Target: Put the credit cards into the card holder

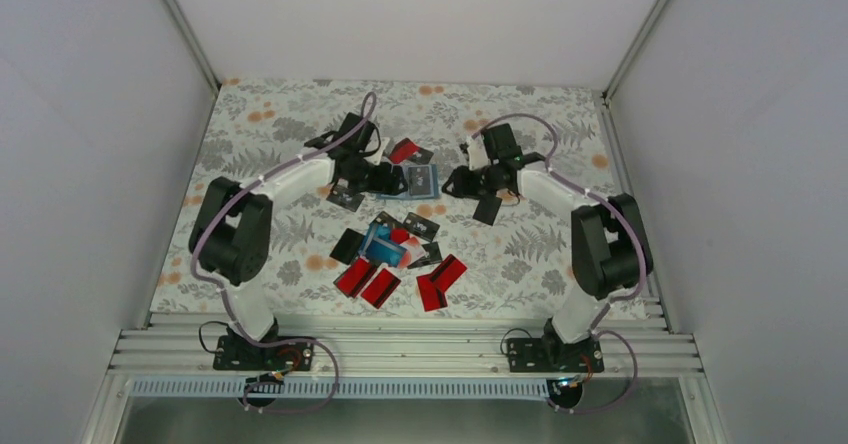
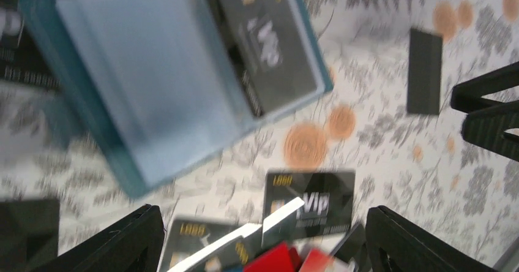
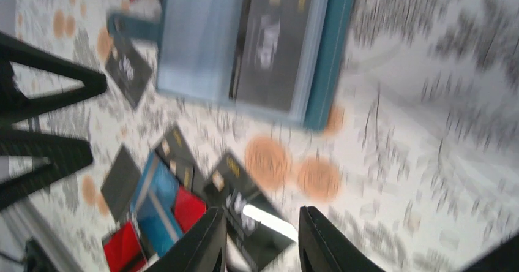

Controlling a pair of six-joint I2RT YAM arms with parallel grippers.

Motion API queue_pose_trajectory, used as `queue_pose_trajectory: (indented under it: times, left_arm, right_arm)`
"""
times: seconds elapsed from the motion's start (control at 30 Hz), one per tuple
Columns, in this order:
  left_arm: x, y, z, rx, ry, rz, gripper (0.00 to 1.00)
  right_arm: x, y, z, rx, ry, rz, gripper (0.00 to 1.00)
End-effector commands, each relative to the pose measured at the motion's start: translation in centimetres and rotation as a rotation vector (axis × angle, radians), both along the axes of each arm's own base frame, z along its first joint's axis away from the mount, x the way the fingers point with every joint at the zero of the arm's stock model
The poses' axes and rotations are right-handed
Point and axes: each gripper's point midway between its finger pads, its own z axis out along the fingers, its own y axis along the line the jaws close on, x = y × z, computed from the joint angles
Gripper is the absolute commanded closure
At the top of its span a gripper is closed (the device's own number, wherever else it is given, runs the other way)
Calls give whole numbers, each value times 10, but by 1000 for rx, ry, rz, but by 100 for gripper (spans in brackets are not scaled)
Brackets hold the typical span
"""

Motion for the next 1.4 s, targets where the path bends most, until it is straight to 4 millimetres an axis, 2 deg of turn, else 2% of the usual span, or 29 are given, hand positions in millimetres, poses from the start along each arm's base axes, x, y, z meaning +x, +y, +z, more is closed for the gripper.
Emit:
queue_pose_trajectory:
  times: [0.0,0.13,0.3,0.4,0.53,0.73,0.9,1.07,1.37]
  left_arm:
    - [-30,12,-6,28,-22,-36,18]
    - [-60,10,-13,35,-17,-84,19]
    - [-97,-27,-6,-64,-31,-243,24]
    - [-117,-45,-12,-79,-19,-322,27]
    - [-135,-64,-23,-109,10,-377,33]
    - [-163,-91,-39,-101,62,-467,35]
    - [-184,-95,-62,-54,104,-495,37]
    - [-205,-90,-80,-13,146,-514,38]
    - [-234,-82,-97,20,204,-529,38]
  right_arm:
    - [-56,3,-7,29,85,50,67]
    - [-101,-3,-21,39,157,62,64]
    - [-141,-6,-23,93,226,78,61]
    - [-164,-4,-24,128,271,101,59]
    - [-200,-2,-37,156,370,138,57]
    - [-248,-7,-50,170,487,162,54]
    - [-276,-10,-51,174,555,186,51]
    - [-299,-19,-60,148,637,171,49]
    - [-311,-28,-67,103,681,150,48]
